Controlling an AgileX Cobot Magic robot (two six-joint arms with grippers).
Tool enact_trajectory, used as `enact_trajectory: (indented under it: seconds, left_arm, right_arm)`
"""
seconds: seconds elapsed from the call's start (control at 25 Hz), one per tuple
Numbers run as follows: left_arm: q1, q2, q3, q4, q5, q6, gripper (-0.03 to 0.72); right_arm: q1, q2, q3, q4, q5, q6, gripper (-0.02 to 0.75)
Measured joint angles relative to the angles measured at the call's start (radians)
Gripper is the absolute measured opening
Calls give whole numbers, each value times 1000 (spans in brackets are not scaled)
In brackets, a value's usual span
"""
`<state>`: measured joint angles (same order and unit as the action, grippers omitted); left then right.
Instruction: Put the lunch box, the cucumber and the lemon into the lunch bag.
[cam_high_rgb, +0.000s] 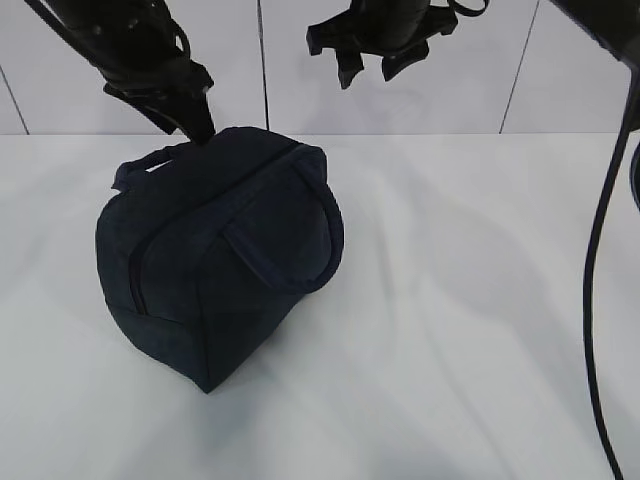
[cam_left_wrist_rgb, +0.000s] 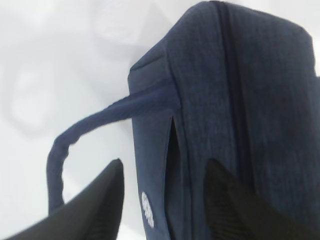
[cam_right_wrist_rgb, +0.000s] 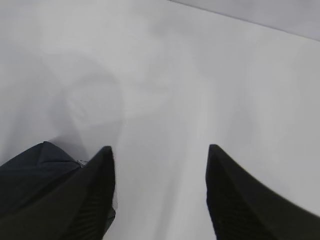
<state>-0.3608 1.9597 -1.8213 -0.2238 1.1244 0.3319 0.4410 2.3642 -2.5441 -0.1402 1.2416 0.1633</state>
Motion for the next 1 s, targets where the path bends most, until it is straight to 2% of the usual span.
enact_trajectory:
  seconds: [0.24,0.4,0.76,1.0]
  left_arm:
    - [0,-4,-36,46,97,-41,371]
    - [0,-14,-37,72,110,-77,348]
    - [0,-137,-35,125,115,-139,312]
    - [0,-323,65,142,117,-156,295]
  right_arm:
    - [0,-37,7,57,13,-7,435]
    - [0,-115,93,70,13,-30,435]
    - [-7,-446,530,68,13,-48,435]
    - [-4,-741,799,73,13,-86,435]
